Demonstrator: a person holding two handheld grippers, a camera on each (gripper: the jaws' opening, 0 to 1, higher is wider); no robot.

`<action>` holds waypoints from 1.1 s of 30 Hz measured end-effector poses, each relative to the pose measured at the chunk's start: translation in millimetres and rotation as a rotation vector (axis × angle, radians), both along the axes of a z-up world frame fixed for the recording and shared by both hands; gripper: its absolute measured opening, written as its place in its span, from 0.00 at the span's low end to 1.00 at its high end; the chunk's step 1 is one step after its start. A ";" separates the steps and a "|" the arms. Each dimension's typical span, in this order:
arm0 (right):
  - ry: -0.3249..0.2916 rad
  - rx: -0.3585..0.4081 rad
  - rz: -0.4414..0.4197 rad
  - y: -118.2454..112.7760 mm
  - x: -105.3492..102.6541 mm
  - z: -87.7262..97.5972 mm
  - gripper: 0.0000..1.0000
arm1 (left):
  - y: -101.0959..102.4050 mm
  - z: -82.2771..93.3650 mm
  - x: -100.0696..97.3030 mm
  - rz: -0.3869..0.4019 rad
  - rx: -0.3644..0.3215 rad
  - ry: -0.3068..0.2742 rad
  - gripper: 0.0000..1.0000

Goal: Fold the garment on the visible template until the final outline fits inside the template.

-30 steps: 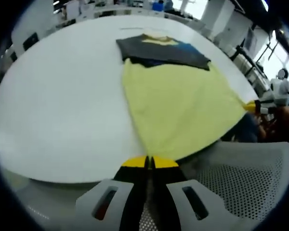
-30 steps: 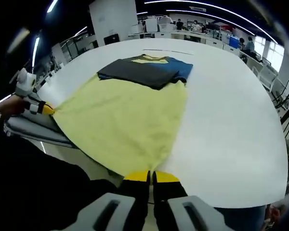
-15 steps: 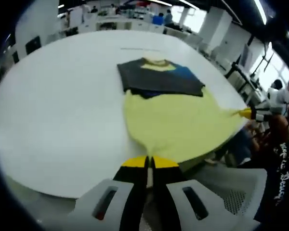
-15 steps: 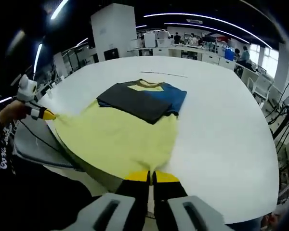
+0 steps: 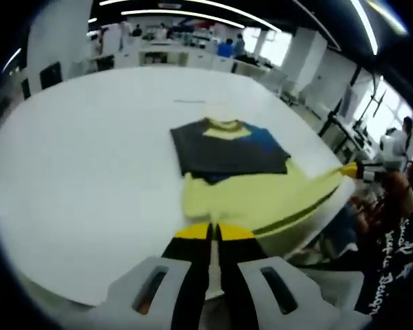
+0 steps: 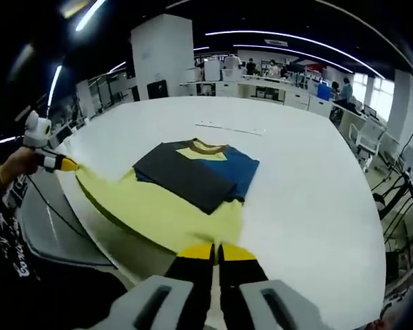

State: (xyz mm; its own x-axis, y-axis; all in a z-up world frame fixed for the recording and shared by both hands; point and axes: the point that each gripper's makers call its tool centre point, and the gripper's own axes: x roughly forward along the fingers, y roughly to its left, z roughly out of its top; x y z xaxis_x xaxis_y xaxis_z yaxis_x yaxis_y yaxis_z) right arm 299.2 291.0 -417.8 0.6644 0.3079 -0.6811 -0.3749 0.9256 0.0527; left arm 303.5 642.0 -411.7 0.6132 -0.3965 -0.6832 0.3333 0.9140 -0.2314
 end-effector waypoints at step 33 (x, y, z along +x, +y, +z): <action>-0.173 0.007 -0.043 -4.4 117.4 42.3 0.00 | -2.5 46.8 127.4 0.064 -0.036 -0.207 0.00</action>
